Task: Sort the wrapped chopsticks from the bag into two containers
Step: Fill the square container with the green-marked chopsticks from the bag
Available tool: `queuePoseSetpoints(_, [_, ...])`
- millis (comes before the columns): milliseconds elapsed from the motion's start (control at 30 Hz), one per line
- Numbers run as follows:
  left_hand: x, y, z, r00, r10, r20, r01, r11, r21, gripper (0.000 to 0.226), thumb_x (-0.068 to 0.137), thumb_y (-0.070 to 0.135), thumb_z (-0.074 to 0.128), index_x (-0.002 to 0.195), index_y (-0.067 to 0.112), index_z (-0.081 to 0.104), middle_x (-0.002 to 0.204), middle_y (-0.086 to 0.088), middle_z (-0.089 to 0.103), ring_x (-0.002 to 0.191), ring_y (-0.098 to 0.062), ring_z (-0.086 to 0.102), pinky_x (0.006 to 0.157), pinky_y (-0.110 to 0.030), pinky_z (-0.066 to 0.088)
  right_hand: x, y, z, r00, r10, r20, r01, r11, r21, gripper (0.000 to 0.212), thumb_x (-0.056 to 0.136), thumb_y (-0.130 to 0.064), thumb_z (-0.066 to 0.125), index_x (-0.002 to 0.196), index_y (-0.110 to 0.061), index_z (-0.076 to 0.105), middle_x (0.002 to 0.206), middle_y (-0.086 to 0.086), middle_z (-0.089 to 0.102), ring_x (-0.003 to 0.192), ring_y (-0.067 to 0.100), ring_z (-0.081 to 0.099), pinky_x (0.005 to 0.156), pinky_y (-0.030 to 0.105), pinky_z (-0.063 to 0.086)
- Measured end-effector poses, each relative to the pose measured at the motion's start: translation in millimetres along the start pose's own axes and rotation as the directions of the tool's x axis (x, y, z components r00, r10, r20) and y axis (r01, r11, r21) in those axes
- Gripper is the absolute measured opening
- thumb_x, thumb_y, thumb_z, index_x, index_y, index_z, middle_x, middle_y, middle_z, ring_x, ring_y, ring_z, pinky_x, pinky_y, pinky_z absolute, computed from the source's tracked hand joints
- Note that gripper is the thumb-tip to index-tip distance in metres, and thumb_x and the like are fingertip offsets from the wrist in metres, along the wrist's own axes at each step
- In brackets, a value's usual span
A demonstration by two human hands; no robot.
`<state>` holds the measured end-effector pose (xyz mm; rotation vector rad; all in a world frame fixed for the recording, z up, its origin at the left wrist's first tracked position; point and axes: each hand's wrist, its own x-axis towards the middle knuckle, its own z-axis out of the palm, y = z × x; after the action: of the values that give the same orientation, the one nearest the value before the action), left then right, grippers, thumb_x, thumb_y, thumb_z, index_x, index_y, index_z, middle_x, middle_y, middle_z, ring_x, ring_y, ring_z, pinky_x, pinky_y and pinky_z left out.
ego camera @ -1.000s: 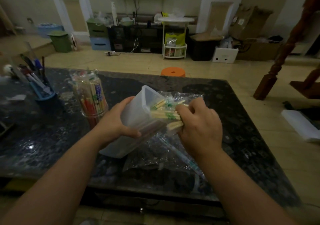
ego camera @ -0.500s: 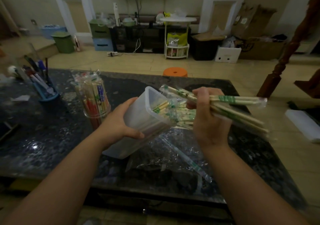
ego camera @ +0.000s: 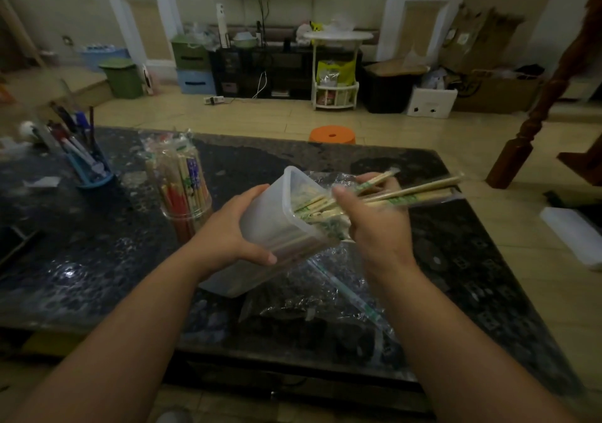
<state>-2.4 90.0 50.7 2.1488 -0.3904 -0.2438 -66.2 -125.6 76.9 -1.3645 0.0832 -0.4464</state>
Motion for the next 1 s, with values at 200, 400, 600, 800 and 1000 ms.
queuePoseSetpoints(200, [1.4,-1.1,0.3,1.0,-0.004,0.008,0.003,1.0,0.005,0.123,0.039,0.047,0.09,0.146,0.053,0.031,0.143,0.016,0.041,0.128,-0.015,0.045,0.106,-0.053,0.042,6.3,0.2,-2.8,0.996,0.087,-0.023,-0.089,0.99,-0.106,0.011,0.09,-0.003,0.062,0.09,-0.014,0.064,0.082,0.0,0.07,0.071,0.016,0.069,0.061,0.027,0.057])
queuePoseSetpoints(400, [1.4,0.5,1.1,1.0,-0.012,0.003,0.012,1.0,0.011,0.125,0.037,0.047,0.088,0.147,0.051,0.03,0.144,0.015,0.04,0.128,-0.016,0.043,0.106,-0.049,0.041,6.0,1.3,-5.6,0.993,0.067,-0.093,-0.064,0.997,0.035,0.031,0.09,-0.015,0.068,0.115,-0.019,0.049,0.099,0.007,0.063,0.07,0.014,0.066,0.053,0.026,0.053])
queuePoseSetpoints(600, [1.4,0.6,0.9,1.0,-0.005,0.003,0.005,1.0,-0.002,0.121,0.037,0.046,0.089,0.145,0.053,0.032,0.142,0.017,0.042,0.127,-0.015,0.045,0.107,-0.051,0.041,9.7,1.8,-7.6,0.981,-0.109,-0.161,0.069,0.97,-0.235,0.013,0.097,-0.013,0.052,0.097,-0.025,0.056,0.097,0.003,0.062,0.074,0.013,0.064,0.059,0.033,0.057])
queuePoseSetpoints(800, [1.8,1.6,2.2,1.0,-0.014,-0.008,0.014,1.0,0.026,0.123,0.035,0.049,0.087,0.143,0.056,0.029,0.144,0.017,0.039,0.128,-0.016,0.043,0.107,-0.051,0.04,6.7,7.1,-8.1,0.963,-0.249,-0.101,0.166,0.847,-0.506,0.015,0.088,-0.022,0.069,0.096,-0.033,0.061,0.1,-0.015,0.053,0.082,0.006,0.056,0.074,0.03,0.056])
queuePoseSetpoints(1000, [1.8,0.8,2.2,1.0,-0.009,-0.005,0.009,1.0,0.008,0.125,0.036,0.047,0.088,0.147,0.052,0.031,0.145,0.016,0.04,0.128,-0.016,0.043,0.108,-0.052,0.04,6.2,10.1,-9.0,0.981,-0.181,-0.064,0.125,0.854,-0.505,0.01,0.085,-0.019,0.075,0.087,-0.028,0.072,0.085,-0.014,0.067,0.082,0.003,0.065,0.075,0.029,0.059])
